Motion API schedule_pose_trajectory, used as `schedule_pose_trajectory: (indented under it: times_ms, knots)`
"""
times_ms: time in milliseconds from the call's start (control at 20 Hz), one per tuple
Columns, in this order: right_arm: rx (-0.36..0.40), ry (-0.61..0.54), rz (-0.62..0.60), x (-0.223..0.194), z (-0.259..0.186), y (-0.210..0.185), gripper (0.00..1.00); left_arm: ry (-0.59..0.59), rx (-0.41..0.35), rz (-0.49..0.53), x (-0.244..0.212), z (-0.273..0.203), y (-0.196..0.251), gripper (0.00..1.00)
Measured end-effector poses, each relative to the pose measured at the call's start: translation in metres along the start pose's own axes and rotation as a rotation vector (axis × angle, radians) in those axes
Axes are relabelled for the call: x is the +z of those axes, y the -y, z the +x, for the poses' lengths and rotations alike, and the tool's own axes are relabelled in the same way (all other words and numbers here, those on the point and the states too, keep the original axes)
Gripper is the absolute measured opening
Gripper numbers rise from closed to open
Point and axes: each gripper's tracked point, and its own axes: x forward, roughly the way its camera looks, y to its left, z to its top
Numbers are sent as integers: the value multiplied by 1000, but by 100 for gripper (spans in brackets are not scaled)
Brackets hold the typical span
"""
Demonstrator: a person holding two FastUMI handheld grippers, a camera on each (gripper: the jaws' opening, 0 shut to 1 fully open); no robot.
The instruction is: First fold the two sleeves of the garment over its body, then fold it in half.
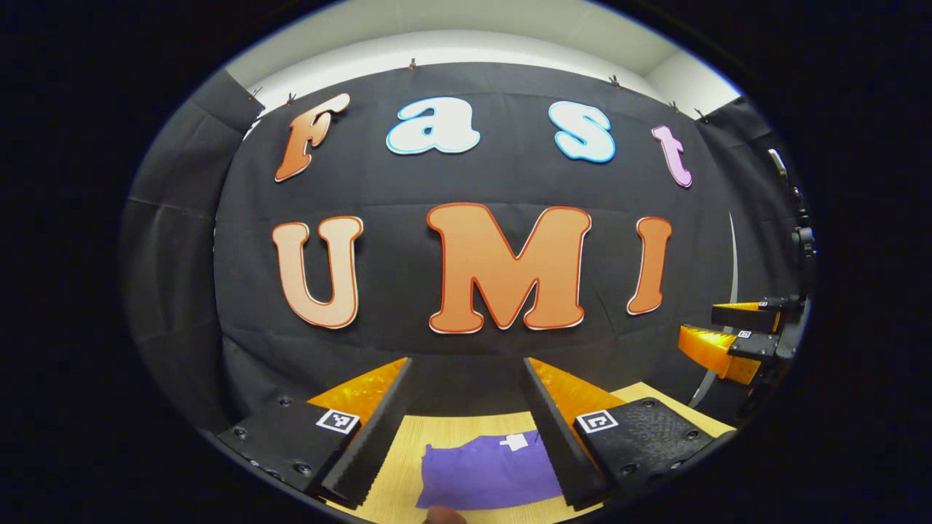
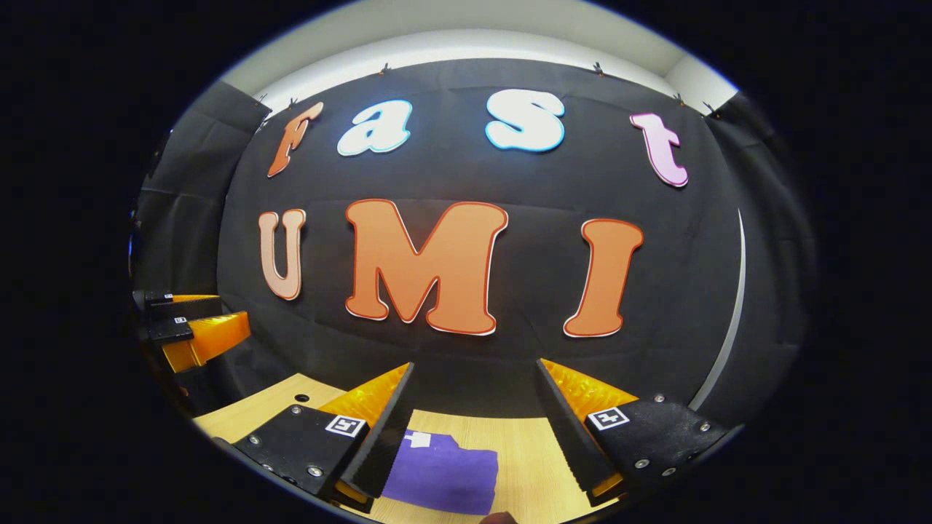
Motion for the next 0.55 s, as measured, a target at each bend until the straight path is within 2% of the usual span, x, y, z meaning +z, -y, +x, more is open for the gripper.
schedule_pose_trajectory:
  times_ms: [200,550]
  knots:
    - [-7,9,-3,-9,-11,-6,95,51,-9,3,-11,-11,3,92]
    - [-23,-27,26,-37,-23,-8,95,43,-13,6,-45,-25,9,91]
